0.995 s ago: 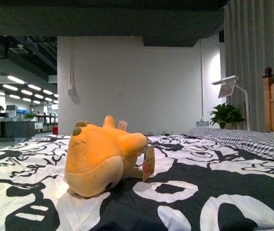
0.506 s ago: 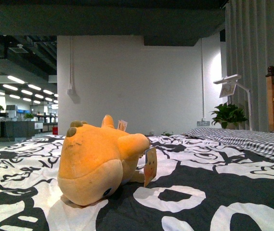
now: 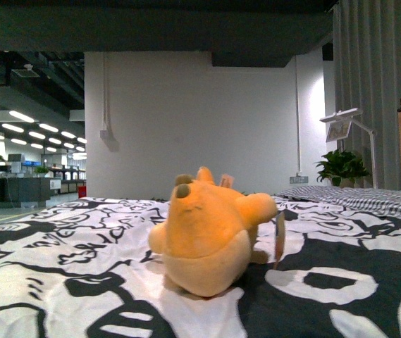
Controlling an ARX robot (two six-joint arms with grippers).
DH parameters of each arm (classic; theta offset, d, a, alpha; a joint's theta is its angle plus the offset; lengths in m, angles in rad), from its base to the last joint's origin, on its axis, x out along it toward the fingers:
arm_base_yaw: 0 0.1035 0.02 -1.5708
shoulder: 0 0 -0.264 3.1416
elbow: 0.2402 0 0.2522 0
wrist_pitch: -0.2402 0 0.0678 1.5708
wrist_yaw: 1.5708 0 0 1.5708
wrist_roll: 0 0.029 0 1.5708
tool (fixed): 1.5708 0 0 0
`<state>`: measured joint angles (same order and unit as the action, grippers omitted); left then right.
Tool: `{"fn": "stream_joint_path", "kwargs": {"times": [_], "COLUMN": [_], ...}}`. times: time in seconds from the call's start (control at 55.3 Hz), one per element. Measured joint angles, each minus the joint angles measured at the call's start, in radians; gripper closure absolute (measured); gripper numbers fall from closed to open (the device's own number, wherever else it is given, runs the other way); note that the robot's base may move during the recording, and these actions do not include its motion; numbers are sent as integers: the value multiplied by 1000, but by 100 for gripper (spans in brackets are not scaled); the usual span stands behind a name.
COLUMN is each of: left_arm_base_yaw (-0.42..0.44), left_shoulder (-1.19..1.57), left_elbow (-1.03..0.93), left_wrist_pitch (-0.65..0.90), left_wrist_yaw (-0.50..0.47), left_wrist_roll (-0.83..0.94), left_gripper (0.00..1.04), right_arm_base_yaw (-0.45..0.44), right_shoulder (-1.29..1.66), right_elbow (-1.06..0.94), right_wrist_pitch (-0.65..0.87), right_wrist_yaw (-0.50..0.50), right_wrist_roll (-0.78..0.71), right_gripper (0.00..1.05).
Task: Put away toys
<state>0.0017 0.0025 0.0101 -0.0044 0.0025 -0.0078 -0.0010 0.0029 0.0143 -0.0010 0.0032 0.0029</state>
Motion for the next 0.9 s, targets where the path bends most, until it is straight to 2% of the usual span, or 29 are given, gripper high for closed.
{"fn": "stream_joint_path", "kwargs": {"times": [0.904], "left_arm_base_yaw": [-1], "left_shoulder": [-2], "left_elbow": [0], "left_wrist_pitch": [0], "left_wrist_yaw": [-4], "left_wrist_roll": [0], "left_gripper": [6], "right_arm_base_yaw": [0], "right_shoulder": [1], "right_elbow": [0], "right_wrist_pitch": [-1], "right_wrist_yaw": [-7], "right_wrist_roll": [0], "right_gripper": [7]}}
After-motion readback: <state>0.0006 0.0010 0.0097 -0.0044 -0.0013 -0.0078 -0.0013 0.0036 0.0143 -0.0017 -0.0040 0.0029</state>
